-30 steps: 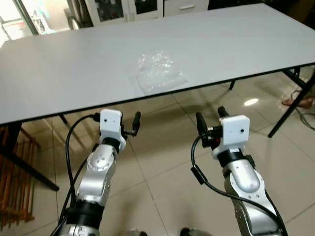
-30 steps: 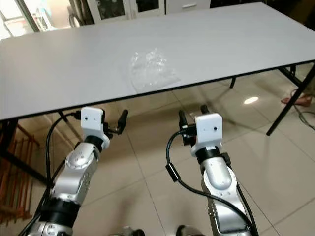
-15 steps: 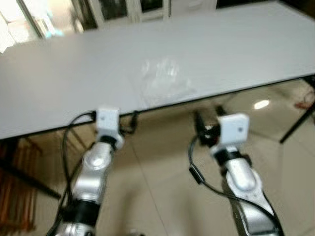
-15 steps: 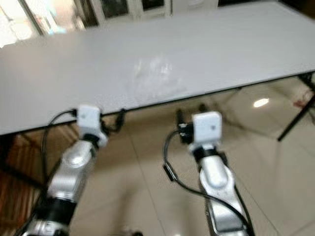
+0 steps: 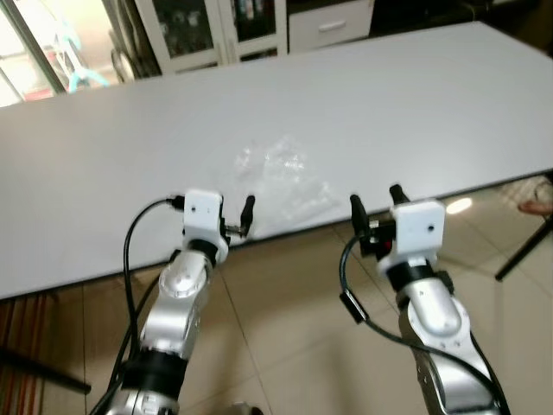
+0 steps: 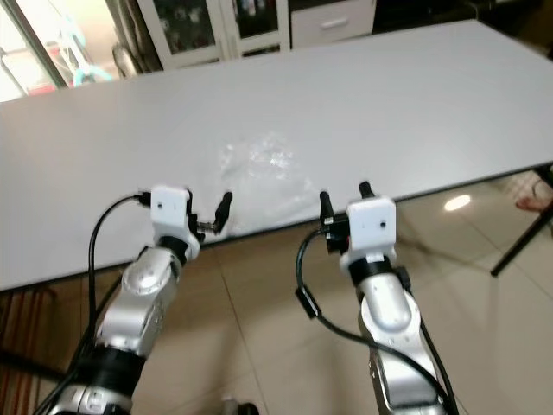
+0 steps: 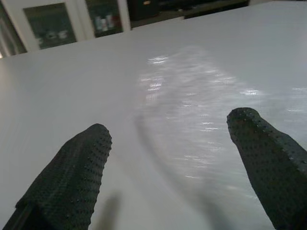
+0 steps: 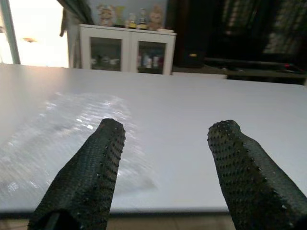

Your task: Picking trash to rubbish bin

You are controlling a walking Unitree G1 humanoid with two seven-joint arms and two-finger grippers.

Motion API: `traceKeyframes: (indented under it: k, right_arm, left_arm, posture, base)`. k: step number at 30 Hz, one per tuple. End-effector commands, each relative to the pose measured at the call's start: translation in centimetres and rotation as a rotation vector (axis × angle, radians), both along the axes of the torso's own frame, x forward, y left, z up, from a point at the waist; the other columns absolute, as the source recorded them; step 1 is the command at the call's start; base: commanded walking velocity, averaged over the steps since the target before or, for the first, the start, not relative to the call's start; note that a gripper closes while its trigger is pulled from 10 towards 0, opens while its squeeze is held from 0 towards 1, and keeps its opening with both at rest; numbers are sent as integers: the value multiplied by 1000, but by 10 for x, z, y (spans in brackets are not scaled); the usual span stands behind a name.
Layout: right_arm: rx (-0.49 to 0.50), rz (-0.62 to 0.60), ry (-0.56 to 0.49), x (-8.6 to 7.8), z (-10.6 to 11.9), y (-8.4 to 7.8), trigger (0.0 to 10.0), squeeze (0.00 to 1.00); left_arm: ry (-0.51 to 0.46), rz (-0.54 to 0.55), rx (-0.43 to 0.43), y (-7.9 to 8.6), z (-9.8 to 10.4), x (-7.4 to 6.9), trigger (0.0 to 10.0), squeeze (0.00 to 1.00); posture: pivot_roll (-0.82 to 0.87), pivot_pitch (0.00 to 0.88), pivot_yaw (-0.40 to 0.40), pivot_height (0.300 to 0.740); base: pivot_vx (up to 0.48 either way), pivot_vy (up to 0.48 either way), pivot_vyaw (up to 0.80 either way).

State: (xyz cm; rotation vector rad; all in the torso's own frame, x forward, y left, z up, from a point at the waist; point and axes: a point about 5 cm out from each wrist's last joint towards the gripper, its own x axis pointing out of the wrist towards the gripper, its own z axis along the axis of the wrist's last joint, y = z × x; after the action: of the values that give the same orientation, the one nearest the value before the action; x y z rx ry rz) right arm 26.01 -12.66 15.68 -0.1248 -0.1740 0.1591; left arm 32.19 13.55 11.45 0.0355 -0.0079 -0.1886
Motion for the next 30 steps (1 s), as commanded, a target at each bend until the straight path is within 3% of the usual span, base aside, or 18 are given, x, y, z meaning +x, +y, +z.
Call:
traceKeyframes:
  k: [1,11,18,21,23,25,27,30]
  right_arm:
    - [-7,19,-18,-1,4,4,10000,0]
    - [28,28,-10,4,10,4,10000,0]
    - [146,23,39,10,14,5,10000,0]
    - [150,14,41,16,16,5,10000,0]
    - [163,-8,64,21,13,4,10000,0]
    - [237,-82,125,30,6,-3,10000,0]
    - [297,-84,161,35,3,-3,10000,0]
    - [310,-81,205,42,0,0,10000,0]
  left_arm:
    - [5,26,4,6,-1,0,10000,0]
    - [8,27,14,7,-2,-1,10000,0]
    - [13,35,16,11,-2,-4,10000,0]
    - [15,33,20,12,-2,-5,10000,0]
    - [18,36,24,14,-3,-6,10000,0]
    - [17,38,28,16,-2,-7,10000,0]
    - [15,40,31,17,-1,-7,10000,0]
    - [13,44,33,19,0,-8,10000,0]
  posture:
    - [-96,96,77,740]
    - [-89,101,77,740]
    - [-70,120,82,740]
    - [-62,125,85,740]
    - [-55,129,87,740]
    - [-44,130,87,740]
    - [-39,133,89,740]
    - [-31,134,89,740]
  base:
    - [262,0,0]
    - [0,0,0]
    - [0,0,0]
    - [0,0,0]
    - [0,0,0]
    - [0,0,0]
    - [0,0,0]
    - [0,0,0]
